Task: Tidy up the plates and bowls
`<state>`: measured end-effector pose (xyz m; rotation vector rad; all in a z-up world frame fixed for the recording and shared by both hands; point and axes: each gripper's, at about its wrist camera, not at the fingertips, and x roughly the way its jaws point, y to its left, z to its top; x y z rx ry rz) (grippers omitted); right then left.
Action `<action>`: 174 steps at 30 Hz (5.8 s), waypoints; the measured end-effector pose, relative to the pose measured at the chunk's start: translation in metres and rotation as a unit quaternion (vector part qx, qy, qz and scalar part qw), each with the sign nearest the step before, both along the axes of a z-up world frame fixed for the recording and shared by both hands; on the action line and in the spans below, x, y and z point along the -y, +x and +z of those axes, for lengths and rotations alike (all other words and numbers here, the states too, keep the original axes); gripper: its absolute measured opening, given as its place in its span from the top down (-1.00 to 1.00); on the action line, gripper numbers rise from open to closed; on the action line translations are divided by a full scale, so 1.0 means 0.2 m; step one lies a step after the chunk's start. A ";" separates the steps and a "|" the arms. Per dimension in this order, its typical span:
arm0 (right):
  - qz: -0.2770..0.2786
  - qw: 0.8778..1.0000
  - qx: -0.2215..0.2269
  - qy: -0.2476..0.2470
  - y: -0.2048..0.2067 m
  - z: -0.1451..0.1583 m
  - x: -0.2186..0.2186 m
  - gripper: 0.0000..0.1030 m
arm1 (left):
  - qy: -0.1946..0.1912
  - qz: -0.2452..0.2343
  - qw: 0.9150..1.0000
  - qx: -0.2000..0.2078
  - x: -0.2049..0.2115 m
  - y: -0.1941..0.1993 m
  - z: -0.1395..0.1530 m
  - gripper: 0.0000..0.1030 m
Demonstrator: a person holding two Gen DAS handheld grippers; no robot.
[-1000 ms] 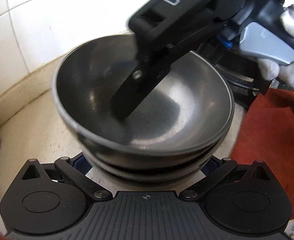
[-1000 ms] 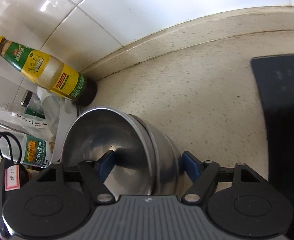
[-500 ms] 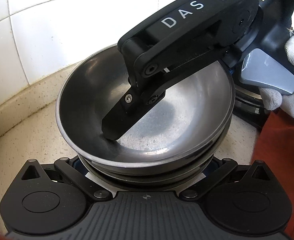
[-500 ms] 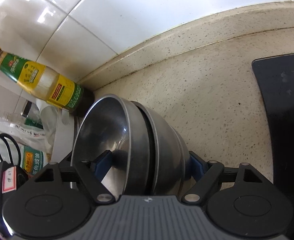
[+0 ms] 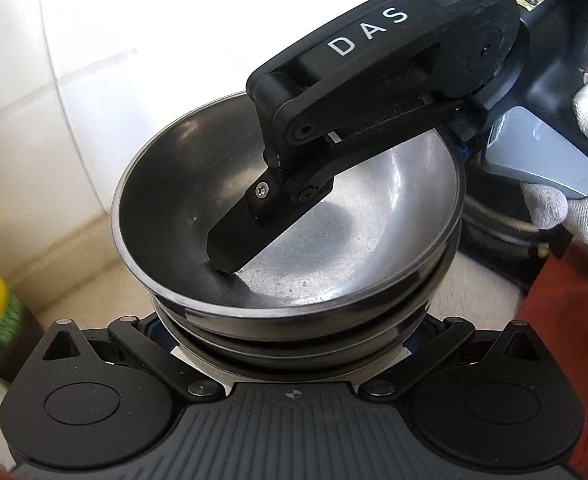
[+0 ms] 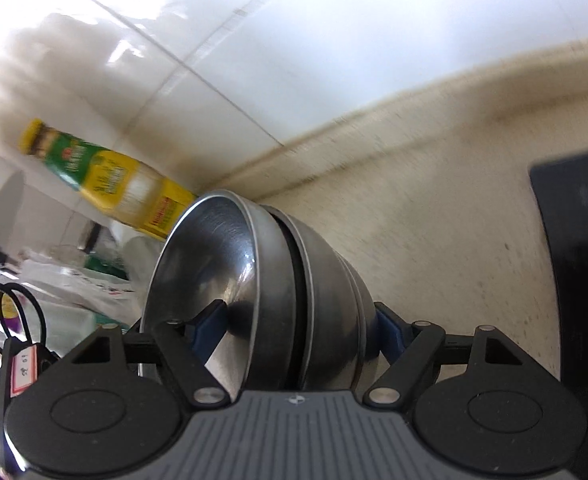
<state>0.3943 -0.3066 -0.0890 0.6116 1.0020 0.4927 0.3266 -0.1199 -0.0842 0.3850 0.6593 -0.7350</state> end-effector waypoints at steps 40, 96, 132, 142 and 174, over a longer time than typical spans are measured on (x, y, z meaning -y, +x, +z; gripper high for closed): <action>0.159 0.982 0.104 0.026 -1.09 0.64 -0.18 -0.43 | 0.020 0.182 0.982 0.050 0.08 -1.31 0.64 -1.00; 0.140 0.980 0.137 -0.033 -1.40 0.20 -0.10 -0.47 | -0.020 0.316 0.947 -0.051 -0.24 -1.44 0.18 -1.00; -0.049 0.966 0.157 -0.199 -2.08 0.19 -0.18 -0.59 | -0.069 0.441 0.893 -0.053 -0.26 -1.72 0.29 -1.00; -0.060 0.967 0.157 -0.190 -2.15 0.21 -0.22 -0.59 | -0.051 0.435 0.898 -0.038 -0.27 -1.78 0.31 -0.97; -0.033 0.963 0.180 -0.198 -2.19 0.26 -0.33 -0.59 | -0.028 0.444 0.896 0.013 -0.34 -1.88 0.39 -0.81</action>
